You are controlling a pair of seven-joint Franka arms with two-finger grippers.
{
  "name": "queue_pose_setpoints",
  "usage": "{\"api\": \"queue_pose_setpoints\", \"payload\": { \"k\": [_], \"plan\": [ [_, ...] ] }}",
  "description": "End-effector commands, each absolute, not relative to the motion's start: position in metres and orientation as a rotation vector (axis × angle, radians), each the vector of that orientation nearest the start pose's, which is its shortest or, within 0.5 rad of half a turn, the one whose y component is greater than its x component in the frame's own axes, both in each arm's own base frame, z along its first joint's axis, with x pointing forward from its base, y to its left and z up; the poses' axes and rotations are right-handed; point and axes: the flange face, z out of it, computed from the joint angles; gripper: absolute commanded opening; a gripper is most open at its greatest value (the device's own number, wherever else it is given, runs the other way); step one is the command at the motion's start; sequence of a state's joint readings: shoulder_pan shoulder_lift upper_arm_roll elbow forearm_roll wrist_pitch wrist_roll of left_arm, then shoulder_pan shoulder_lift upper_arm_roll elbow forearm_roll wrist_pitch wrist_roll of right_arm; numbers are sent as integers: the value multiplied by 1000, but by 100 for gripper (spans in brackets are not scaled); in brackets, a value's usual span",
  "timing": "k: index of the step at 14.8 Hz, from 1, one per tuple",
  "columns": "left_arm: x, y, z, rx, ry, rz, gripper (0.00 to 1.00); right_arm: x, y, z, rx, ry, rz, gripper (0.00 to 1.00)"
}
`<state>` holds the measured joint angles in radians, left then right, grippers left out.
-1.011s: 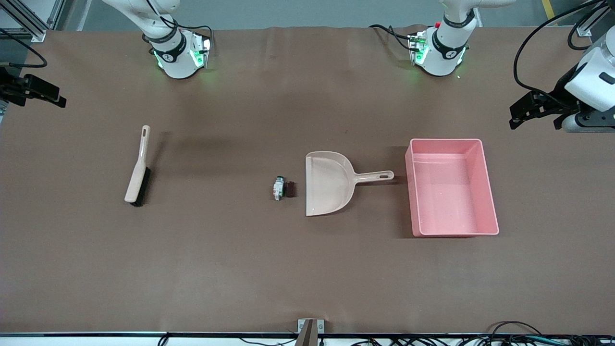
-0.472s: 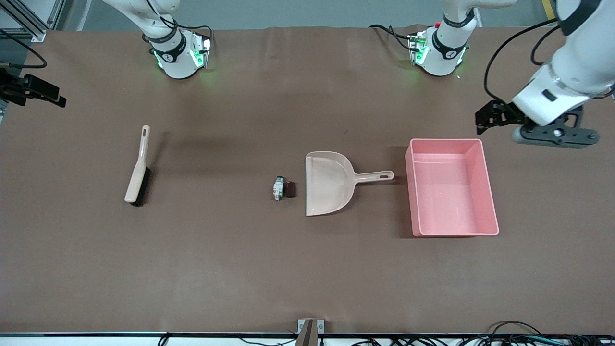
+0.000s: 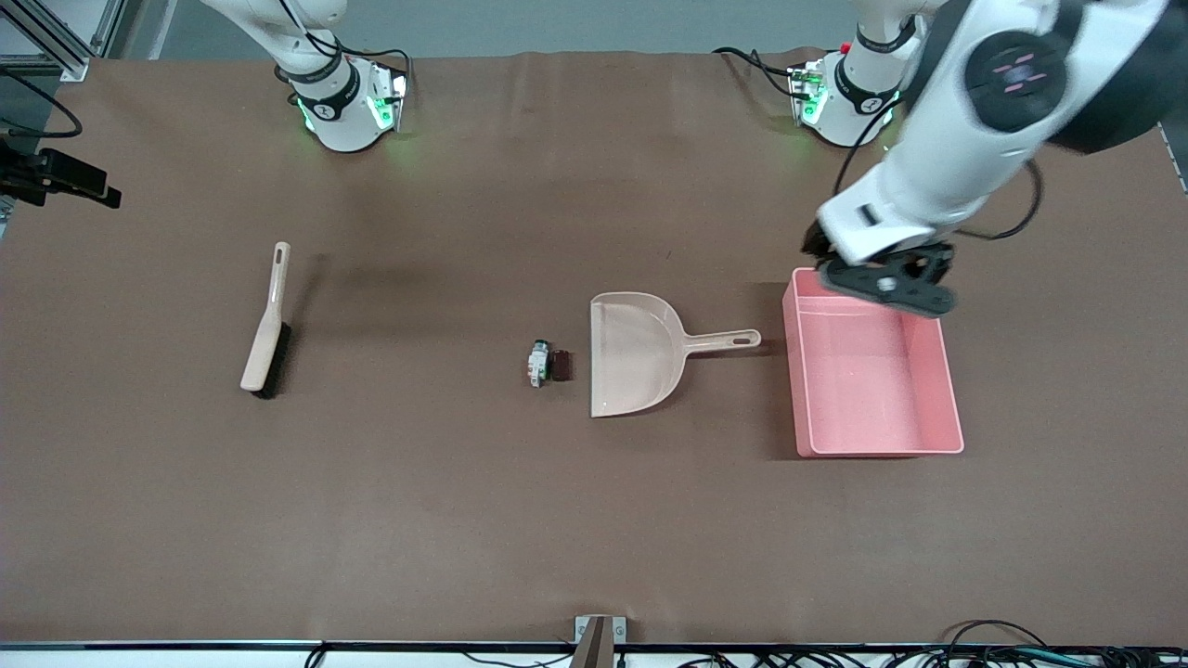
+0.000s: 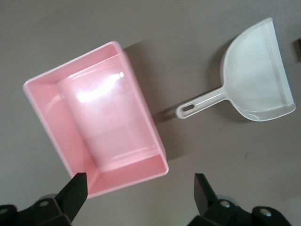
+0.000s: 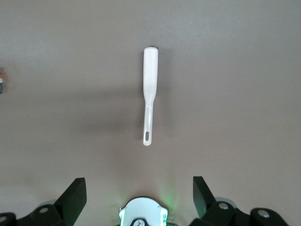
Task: Clean e-waste and dump in bin
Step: 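Reach the left gripper down to the white dustpan handle, then grasp the dustpan handle with the left gripper while the right gripper reaches the brush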
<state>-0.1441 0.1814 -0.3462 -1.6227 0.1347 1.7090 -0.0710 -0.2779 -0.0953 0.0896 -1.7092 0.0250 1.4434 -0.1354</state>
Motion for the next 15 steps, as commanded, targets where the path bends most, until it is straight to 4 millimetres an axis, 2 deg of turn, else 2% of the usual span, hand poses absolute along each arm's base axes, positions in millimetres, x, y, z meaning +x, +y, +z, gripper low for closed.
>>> {"api": "queue_pose_setpoints", "payload": {
  "k": [1, 3, 4, 5, 6, 8, 10, 11, 12, 15],
  "plan": [
    [564, -295, 463, -2952, 792, 104, 100, 473, -119, 567, -3076, -19, 186, 100],
    [566, -316, 435, -2946, 869, 114, 100, 466, -163, 542, -3061, -61, 129, 100],
    [562, -332, 421, -2889, 952, 104, 100, 461, -183, 527, -3056, -73, 92, 100],
    [556, -347, 409, -2828, 1015, 102, 100, 458, -189, 509, -3045, -76, 67, 100],
    [550, -359, 397, -2801, 1052, 124, 100, 456, -188, 494, -3033, -68, 66, 100],
    [546, -367, 380, -2776, 1118, 165, 100, 453, -184, 470, -3014, -51, 52, 100],
    [533, -386, 372, -2619, 1344, 163, 100, 451, -176, 435, -2996, -19, -12, 100],
    [533, -386, 368, -2577, 1407, 175, 100, 452, -171, 423, -3000, -16, -50, 100],
    [532, -386, 359, -2552, 1455, 202, 100, 459, -157, 412, -3005, -52, -80, 100],
    [532, -387, 345, -2492, 1574, 233, 98, 471, -141, 377, -2997, -88, -15, 100]
  ]
}}
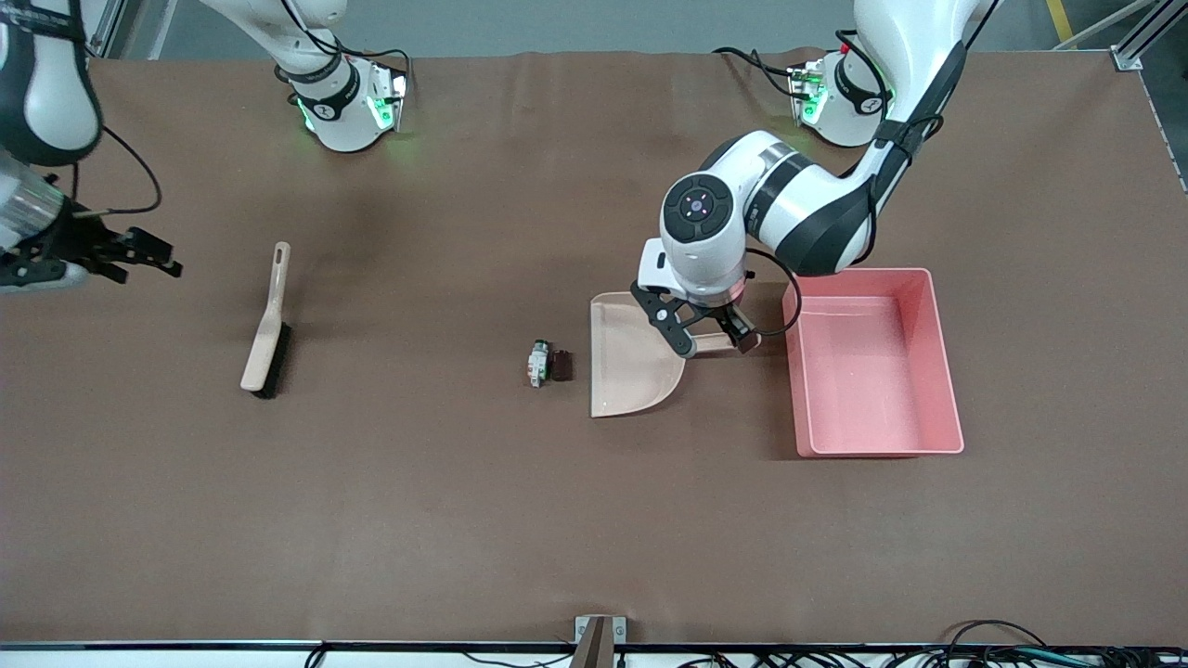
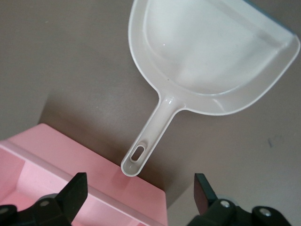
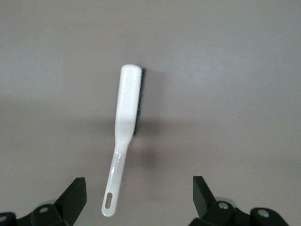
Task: Clean e-waste and dump in bin
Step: 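Grasp the dustpan handle with the left gripper while the right gripper reaches the brush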
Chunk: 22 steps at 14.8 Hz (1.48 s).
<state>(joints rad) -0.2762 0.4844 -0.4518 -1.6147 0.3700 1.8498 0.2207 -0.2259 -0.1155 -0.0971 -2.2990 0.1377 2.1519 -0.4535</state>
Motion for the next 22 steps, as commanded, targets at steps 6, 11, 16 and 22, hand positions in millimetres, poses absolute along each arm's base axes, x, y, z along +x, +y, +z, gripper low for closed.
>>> {"api": "queue_pose_setpoints", "payload": {
  "k": [6, 11, 16, 22],
  "plan": [
    [531, -379, 331, -2437, 1692, 205, 97, 458, -121, 302, -3009, -73, -10, 100],
    [525, -383, 310, -2381, 1828, 130, 95, 454, -102, 280, -2997, 100, 82, 100],
    [526, -380, 286, -2329, 1921, 58, 93, 437, -87, 257, -3039, 109, -13, 100],
    [527, -382, 256, -2236, 2010, 75, 92, 432, -87, 242, -3040, 120, 23, 100]
  ]
}}
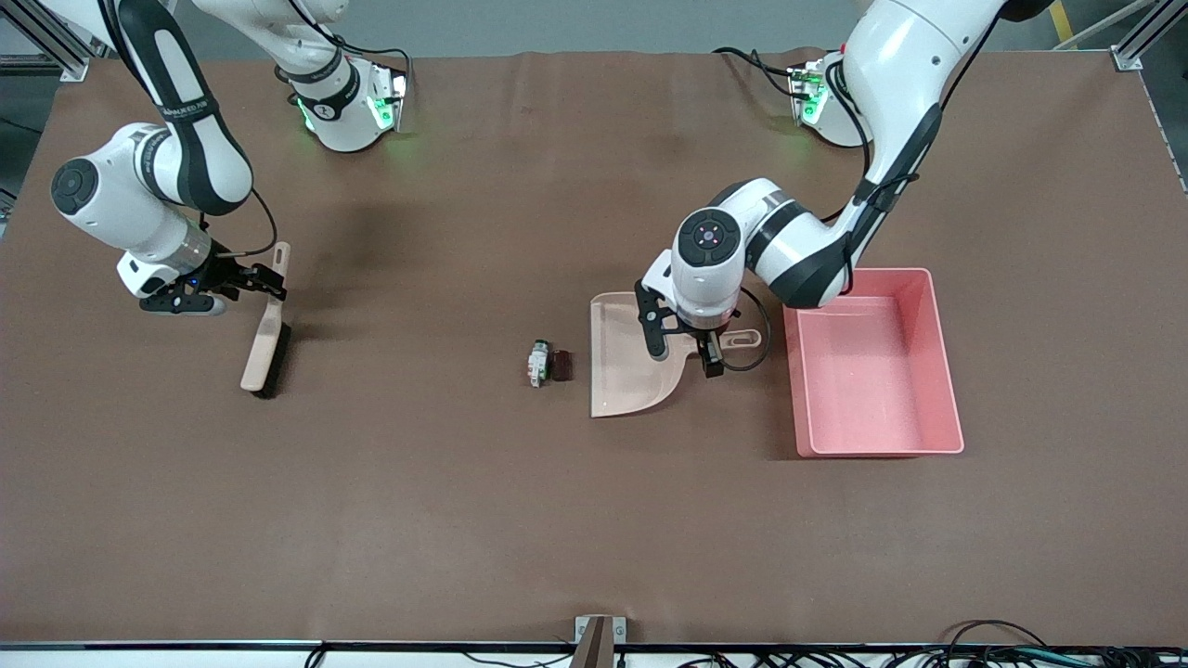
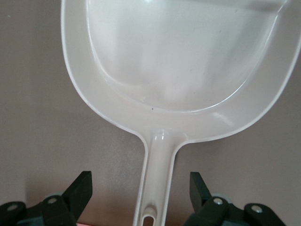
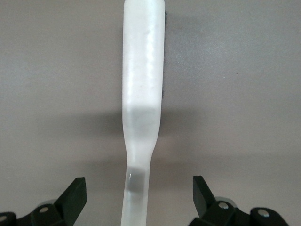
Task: Clean e-waste and dump in bin
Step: 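Grasp the dustpan handle with the left gripper while the right gripper reaches the brush, then grasp the brush handle with the right gripper and lift it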
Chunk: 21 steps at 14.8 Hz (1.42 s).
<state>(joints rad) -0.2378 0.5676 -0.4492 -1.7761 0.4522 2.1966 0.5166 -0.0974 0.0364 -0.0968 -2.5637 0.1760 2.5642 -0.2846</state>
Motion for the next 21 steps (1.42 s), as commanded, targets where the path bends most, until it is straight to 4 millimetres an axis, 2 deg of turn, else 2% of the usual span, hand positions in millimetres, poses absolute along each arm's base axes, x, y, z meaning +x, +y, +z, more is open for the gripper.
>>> {"api": "queue_pose_setpoints", "payload": {
  "k": [1, 5, 9, 13, 16, 18, 21],
  "plan": [
    [525, -381, 251, -2222, 2030, 89, 92, 427, -85, 238, -3037, 119, 44, 99],
    [521, -379, 241, -2201, 2057, 118, 90, 430, -71, 226, -3049, 68, 43, 97],
    [522, -380, 228, -2175, 2083, 98, 82, 428, -70, 220, -3051, 65, 59, 91],
    [521, -382, 228, -2169, 2088, 97, 73, 428, -70, 217, -3050, 63, 69, 77],
    [522, -381, 229, -2156, 2099, 97, 59, 427, -69, 217, -3049, 63, 75, 54],
    [521, -382, 229, -2146, 2111, 100, 53, 428, -70, 217, -3049, 65, 73, 44],
    [521, -383, 229, -2145, 2112, 102, 46, 427, -72, 216, -3049, 72, 75, 40]
  ]
}}
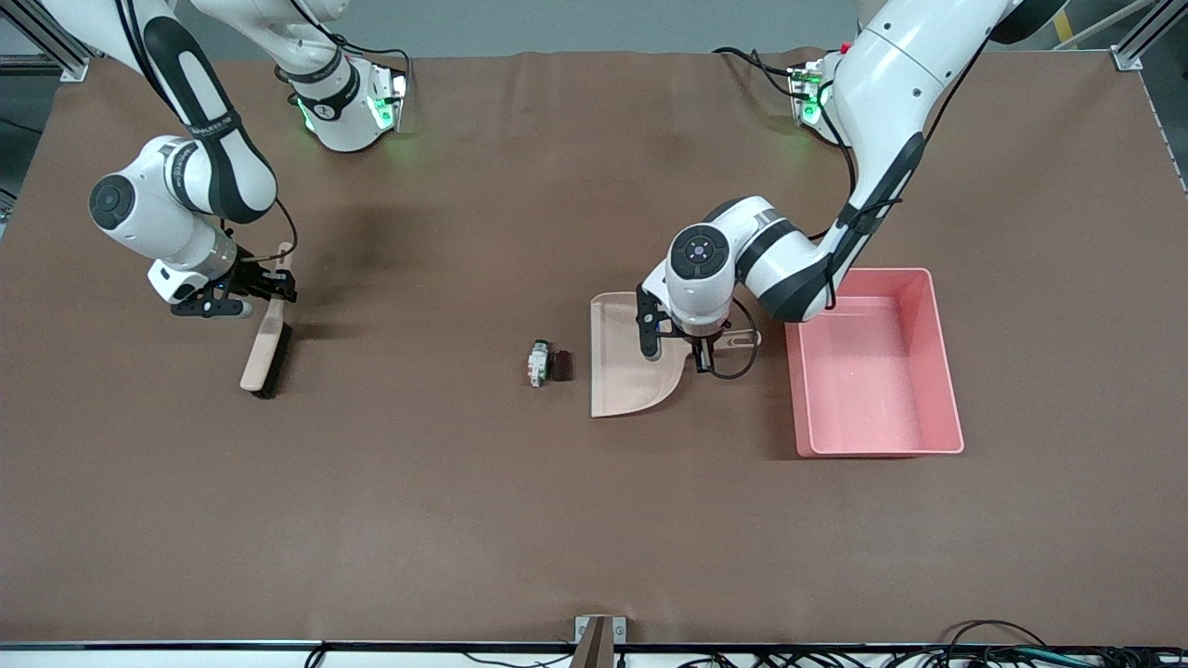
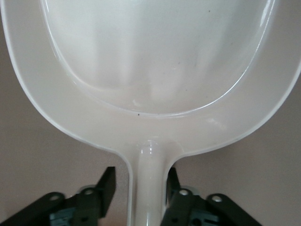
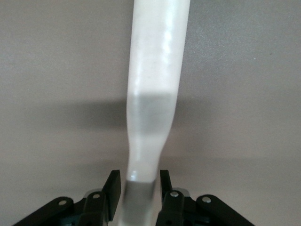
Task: Clean e-waste and dump in bin
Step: 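Grasp the brush handle with the right gripper and lift it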
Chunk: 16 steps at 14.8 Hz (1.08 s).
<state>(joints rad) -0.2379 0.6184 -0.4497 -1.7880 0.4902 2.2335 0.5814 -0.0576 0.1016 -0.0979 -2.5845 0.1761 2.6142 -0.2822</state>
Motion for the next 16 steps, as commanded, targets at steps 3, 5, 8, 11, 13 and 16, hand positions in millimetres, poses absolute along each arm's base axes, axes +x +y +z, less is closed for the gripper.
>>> {"api": "queue_pose_setpoints", "payload": {
  "k": [3, 5, 8, 11, 13, 16],
  "plan": [
    [521, -383, 230, -2144, 2111, 100, 40, 426, -74, 213, -3048, 82, 86, 40],
    [521, -382, 230, -2144, 2111, 104, 36, 427, -74, 213, -3048, 80, 84, 40],
    [520, -383, 230, -2144, 2111, 104, 34, 426, -74, 213, -3048, 77, 84, 31],
    [520, -383, 230, -2149, 2104, 106, 33, 426, -74, 213, -3049, 78, 84, 23],
    [520, -383, 230, -2152, 2101, 106, 33, 426, -74, 214, -3049, 78, 84, 17],
    [520, -384, 231, -2146, 2107, 105, 33, 426, -73, 214, -3047, 77, 88, 5]
  ]
}}
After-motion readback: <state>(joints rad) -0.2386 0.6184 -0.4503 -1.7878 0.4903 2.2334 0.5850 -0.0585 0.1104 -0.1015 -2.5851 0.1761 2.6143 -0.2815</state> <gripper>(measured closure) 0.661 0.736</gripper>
